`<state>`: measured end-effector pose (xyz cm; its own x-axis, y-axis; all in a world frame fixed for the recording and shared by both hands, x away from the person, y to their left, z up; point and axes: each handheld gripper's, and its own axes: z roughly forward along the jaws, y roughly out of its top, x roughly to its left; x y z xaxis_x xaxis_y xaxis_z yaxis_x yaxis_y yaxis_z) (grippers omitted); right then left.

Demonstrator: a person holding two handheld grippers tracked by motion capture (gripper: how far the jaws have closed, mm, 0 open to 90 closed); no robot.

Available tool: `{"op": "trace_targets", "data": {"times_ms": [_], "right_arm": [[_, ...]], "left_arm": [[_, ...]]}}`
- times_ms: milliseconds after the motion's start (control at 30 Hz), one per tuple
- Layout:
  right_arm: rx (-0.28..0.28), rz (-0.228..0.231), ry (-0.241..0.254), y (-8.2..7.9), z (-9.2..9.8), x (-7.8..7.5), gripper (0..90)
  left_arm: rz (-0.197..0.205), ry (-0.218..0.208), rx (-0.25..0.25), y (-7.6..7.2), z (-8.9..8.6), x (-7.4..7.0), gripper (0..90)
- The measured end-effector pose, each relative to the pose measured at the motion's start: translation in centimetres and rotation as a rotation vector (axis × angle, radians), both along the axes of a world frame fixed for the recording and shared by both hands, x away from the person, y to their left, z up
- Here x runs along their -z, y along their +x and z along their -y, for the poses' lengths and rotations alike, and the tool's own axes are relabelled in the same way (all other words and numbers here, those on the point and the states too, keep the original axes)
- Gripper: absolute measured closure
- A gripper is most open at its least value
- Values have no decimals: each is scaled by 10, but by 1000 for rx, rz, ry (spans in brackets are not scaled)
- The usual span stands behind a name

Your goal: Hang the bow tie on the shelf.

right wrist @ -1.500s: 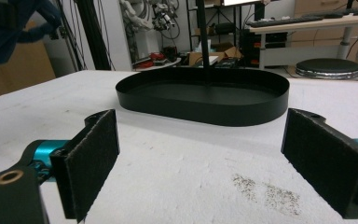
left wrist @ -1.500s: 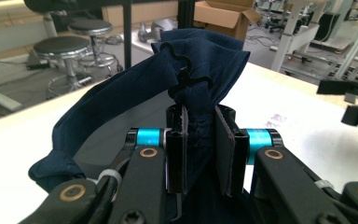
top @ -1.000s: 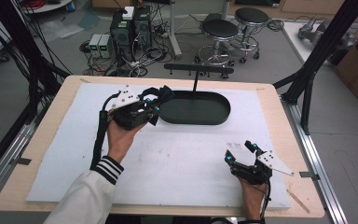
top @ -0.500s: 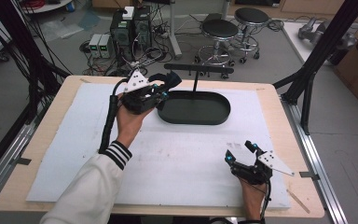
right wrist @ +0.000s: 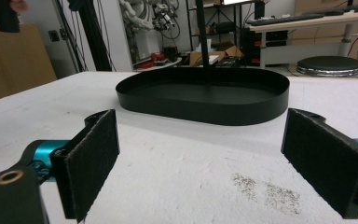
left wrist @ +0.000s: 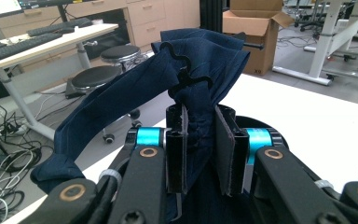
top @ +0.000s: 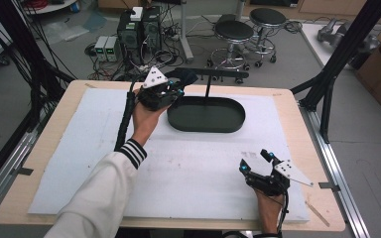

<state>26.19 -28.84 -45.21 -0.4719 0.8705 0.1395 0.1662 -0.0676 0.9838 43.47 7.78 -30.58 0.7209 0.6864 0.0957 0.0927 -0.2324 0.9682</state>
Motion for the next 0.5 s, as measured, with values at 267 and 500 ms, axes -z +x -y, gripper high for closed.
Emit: {"op": "trace_targets", "data": {"times_ms": [267,500], "right_arm": [[-1,-5,3,0,0,0,102],[-1,-5,11,0,0,0,102]], "left_arm": [[-1,-5,-15,12,9,-4,756],[-12,16,-6,19,21,2,756]]}}
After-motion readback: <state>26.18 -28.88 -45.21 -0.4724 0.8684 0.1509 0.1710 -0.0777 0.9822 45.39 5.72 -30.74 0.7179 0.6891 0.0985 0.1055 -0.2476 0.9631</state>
